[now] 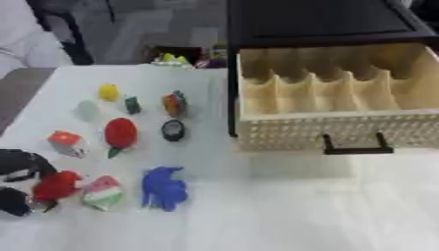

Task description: Pick up objects from table and place into drawer.

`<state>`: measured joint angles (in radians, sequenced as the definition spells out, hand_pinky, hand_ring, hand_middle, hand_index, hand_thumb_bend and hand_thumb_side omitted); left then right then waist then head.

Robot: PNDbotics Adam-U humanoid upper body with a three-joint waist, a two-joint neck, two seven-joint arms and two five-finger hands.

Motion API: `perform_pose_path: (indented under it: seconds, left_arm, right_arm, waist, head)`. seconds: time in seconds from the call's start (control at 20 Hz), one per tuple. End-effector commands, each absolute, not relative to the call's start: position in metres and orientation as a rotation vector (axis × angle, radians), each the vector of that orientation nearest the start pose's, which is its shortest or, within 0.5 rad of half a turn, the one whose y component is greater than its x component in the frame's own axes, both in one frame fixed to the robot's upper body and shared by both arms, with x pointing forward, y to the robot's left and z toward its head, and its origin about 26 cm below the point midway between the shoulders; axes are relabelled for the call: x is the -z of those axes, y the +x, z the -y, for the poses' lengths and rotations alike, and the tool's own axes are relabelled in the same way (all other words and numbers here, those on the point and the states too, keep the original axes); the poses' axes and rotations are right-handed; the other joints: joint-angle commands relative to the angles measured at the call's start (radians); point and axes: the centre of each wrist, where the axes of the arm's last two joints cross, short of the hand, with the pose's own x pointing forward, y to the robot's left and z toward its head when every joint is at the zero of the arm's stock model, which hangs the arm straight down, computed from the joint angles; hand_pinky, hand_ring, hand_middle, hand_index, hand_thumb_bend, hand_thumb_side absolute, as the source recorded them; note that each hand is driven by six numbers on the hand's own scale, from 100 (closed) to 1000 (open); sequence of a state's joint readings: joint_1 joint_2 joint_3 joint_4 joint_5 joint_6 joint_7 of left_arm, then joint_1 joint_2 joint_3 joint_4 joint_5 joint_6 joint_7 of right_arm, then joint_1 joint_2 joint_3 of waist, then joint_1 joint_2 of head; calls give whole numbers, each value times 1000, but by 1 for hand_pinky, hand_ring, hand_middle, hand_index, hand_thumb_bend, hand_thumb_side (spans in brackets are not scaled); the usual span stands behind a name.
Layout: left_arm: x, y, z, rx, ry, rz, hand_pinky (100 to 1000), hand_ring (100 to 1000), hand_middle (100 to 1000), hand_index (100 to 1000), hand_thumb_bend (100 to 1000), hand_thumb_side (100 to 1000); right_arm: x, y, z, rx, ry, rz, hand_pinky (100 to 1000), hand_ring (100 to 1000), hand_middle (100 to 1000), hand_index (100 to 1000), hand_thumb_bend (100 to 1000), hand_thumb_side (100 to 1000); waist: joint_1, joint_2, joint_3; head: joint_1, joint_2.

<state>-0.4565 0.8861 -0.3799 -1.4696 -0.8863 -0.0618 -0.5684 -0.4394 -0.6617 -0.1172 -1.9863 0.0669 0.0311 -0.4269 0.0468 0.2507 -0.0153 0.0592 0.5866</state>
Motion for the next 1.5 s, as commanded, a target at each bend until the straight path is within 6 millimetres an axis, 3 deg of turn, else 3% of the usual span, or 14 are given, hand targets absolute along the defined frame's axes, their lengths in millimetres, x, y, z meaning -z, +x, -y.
perform_pose_path:
  seconds: [0.05,0.5,1.15,1.5]
  left_arm:
    - [-165,361,-359,1861,1041,831,513,633,590,783,391,760]
    - [-160,362,-358,1843,1072,859,460,573,524,702,341,753]
    - [-160,363,-357,1824,1056,891,343,497,469,649,165,494]
    - [-162,362,-357,1790,1062,915,280,457,433,604,100,451]
  right_arm:
    - [-299,293,318,-106,-829,2521,215,391,386,738,427,729]
    - [-299,293,319,-101,-830,2519,209,390,388,737,424,728]
    - [-298,293,319,-92,-832,2513,209,390,390,737,421,727]
    - [-298,293,319,-86,-833,2512,211,391,391,738,418,726]
  waist:
    - [-1,-14,0]
    - [-2,-13,-2]
    - [-4,-16,0]
    - [-6,-19,1]
  head:
    - [2,-13]
    - [3,-15]
    - [4,-20]
    - [4,-21]
